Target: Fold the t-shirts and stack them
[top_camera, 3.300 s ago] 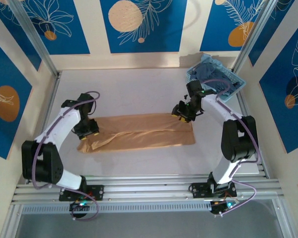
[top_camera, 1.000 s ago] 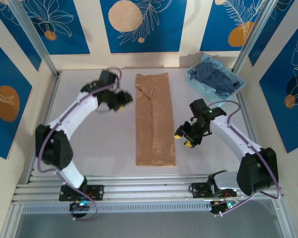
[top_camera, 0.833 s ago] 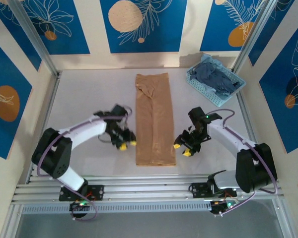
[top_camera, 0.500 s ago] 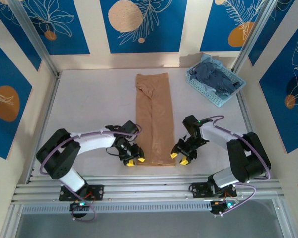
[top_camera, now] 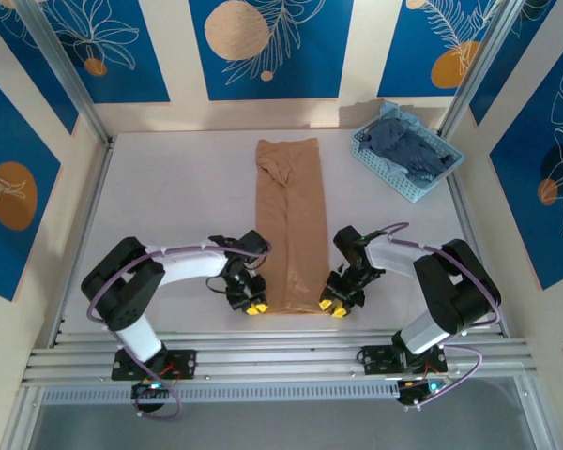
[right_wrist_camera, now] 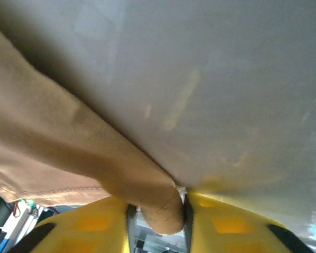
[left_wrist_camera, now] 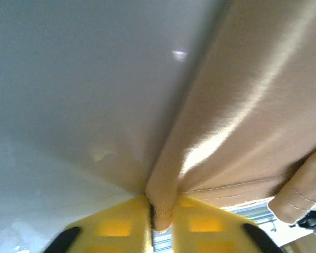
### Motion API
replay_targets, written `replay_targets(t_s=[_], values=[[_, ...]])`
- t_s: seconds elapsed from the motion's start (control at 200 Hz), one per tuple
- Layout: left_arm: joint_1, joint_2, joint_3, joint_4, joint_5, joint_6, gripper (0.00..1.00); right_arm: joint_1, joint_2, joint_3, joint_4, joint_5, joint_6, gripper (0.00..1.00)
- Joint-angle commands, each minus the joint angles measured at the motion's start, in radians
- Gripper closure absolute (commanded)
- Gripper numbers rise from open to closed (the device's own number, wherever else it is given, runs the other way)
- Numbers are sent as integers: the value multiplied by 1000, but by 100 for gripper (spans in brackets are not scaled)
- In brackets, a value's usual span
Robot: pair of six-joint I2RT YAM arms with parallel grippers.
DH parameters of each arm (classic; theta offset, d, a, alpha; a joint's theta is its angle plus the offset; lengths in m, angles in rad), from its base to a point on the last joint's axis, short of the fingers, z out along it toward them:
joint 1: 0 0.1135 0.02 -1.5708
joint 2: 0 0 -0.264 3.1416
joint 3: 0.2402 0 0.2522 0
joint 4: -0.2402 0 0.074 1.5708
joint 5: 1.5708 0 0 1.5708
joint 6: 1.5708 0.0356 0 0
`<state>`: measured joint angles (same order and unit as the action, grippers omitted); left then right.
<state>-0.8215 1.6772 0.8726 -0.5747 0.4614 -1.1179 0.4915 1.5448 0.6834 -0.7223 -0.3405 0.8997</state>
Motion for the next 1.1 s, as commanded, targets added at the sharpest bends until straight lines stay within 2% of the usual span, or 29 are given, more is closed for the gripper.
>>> replay_targets(t_s=[0.0, 0.035, 0.16, 0.36, 0.5, 0.76, 1.095], values=[[-51, 25, -28, 143, 3, -8, 96, 23, 22, 0, 65, 17, 46, 79], [-56, 19, -36, 144, 3, -13, 100, 31, 14, -5, 69, 32, 53, 86], [-72, -19, -83, 171, 5, -54, 100, 45, -46, -19, 31, 54, 70, 100], [-89, -136, -78, 114, -48, -97, 100, 61, -216, 1, -132, 38, 88, 100], [-87, -198, -26, 51, -117, -105, 100, 45, -242, 51, -193, 38, 74, 100], [-26, -229, 66, 2, -175, -93, 100, -42, -181, 202, -243, 62, 27, 100], [137, -107, 278, -66, -170, 13, 100, -148, 37, 509, -267, 75, -34, 100]])
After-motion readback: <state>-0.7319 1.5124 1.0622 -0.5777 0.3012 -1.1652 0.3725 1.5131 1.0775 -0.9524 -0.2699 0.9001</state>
